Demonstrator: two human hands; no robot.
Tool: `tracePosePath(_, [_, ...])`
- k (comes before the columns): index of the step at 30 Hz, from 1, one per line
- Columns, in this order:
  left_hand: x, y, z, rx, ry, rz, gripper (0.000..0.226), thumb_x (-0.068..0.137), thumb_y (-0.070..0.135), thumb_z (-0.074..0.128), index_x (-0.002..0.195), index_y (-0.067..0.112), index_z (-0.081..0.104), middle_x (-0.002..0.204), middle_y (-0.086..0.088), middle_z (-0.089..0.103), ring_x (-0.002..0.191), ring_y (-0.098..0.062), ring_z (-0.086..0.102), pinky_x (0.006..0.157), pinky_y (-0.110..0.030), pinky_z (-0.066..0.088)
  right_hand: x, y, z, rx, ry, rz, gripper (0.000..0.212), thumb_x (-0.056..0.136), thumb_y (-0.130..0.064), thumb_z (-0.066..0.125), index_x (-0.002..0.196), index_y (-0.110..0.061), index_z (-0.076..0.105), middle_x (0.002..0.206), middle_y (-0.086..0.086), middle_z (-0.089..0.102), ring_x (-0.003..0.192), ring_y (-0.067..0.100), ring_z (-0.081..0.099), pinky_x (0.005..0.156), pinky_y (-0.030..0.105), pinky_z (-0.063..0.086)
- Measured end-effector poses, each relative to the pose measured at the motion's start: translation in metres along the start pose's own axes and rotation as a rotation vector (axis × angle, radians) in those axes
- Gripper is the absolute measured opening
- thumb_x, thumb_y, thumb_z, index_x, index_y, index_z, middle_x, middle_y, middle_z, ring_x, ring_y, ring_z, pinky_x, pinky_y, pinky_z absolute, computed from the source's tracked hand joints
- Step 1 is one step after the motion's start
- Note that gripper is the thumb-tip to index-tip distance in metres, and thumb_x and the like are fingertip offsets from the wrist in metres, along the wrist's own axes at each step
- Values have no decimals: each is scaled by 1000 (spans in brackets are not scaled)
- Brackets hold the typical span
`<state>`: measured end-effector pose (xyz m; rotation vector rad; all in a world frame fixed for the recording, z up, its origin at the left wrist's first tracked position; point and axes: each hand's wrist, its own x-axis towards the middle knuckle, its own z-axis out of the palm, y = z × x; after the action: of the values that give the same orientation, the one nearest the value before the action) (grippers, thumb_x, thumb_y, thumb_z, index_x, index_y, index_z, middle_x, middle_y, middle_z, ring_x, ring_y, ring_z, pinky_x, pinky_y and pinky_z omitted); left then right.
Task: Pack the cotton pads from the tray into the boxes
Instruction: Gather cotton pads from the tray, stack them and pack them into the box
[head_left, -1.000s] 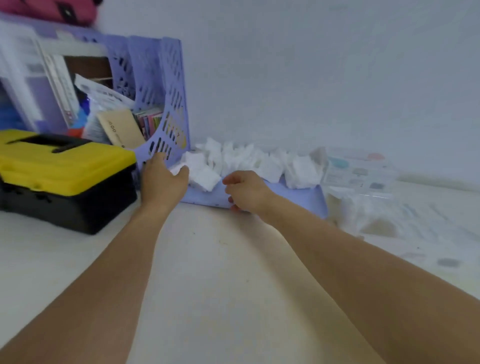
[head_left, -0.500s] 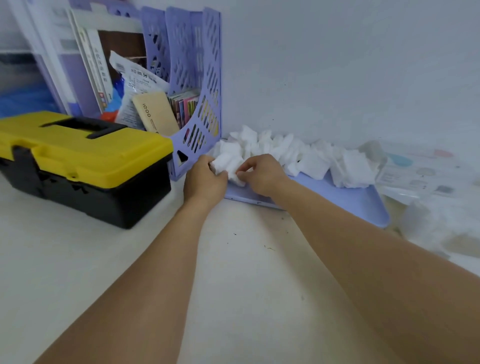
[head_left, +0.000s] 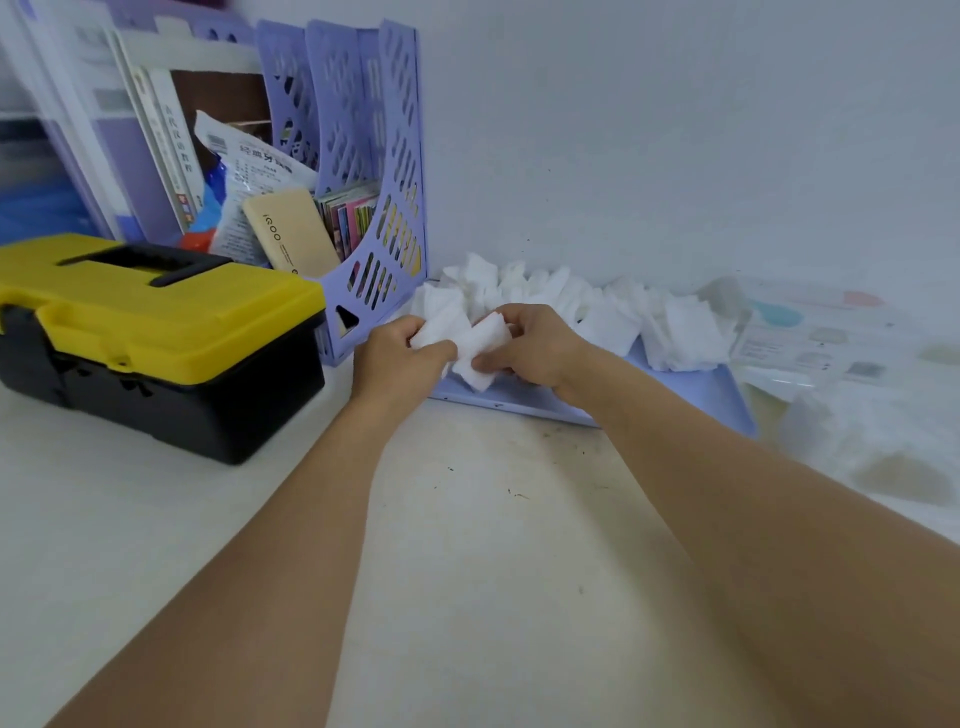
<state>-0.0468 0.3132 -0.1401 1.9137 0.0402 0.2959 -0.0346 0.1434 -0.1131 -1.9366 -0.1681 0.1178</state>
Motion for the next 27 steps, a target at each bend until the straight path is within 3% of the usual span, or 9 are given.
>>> tracePosePath(2, [-4,1,0,-14,-18,18,9,77,24,75,84,21,70,87,0,69,76,-16,59,63,-27,44,-8,3,-8,-27,30,-75,31,79,10,76,106,-3,68,89,5,62,72,12,55,49,9,42])
tracePosePath(5, [-14,9,1,34,31,107,10,84,19,75,92,17,70,98,1,66,81,-8,58,63,-20,42,-25,5,-23,-79,60,-206,28,74,12,78,82,-12,66,83,-1,64,78,11,57,68,14,46])
tracePosePath(8, [-24,24,4,-27,63,218,14,87,11,73,93,18,64,93,0,65,80,-11,59,64,-23,47,-52,0,-45,-191,117,-325,23,74,6,80,84,-9,66,81,-2,65,72,6,54,70,19,44])
tracePosePath(12, [-64,60,31,-345,-222,197,23,91,6,71,99,26,66,102,-1,71,91,-19,70,60,-30,60,-122,-18,-92,-216,164,-527,20,79,8,75,89,-7,67,84,-2,68,74,7,58,67,18,48])
tracePosePath(16, [-93,94,74,-384,-467,195,22,88,4,74,96,24,69,97,0,71,86,-17,70,66,-32,60,-183,-19,-130,-177,106,-456,21,81,0,80,98,-10,73,92,-3,72,81,13,67,59,32,58])
tracePosePath(18, [-104,112,96,-344,-527,239,25,85,2,76,91,26,71,91,3,70,84,-13,67,69,-25,58,-204,-11,-147,-146,127,-430,23,80,-3,82,100,-11,74,93,2,74,83,12,68,70,34,56])
tracePosePath(21, [-121,127,123,-359,-532,260,24,77,6,79,92,25,74,92,3,76,87,-12,69,77,-29,59,-226,4,-166,6,116,-391,24,83,3,77,103,-10,72,100,12,74,90,17,69,80,29,55])
tracePosePath(23, [-131,128,140,-393,-495,221,24,81,-1,79,97,16,74,95,-2,78,89,-16,72,74,-30,59,-237,17,-176,111,94,-382,27,84,6,74,108,-4,68,108,18,72,98,25,69,86,34,56])
tracePosePath(27, [-142,124,158,-435,-448,117,25,72,10,85,93,19,73,87,-3,77,82,-18,71,68,-34,60,-245,27,-185,169,110,-350,32,82,2,75,113,-2,68,105,11,75,99,26,72,85,31,57])
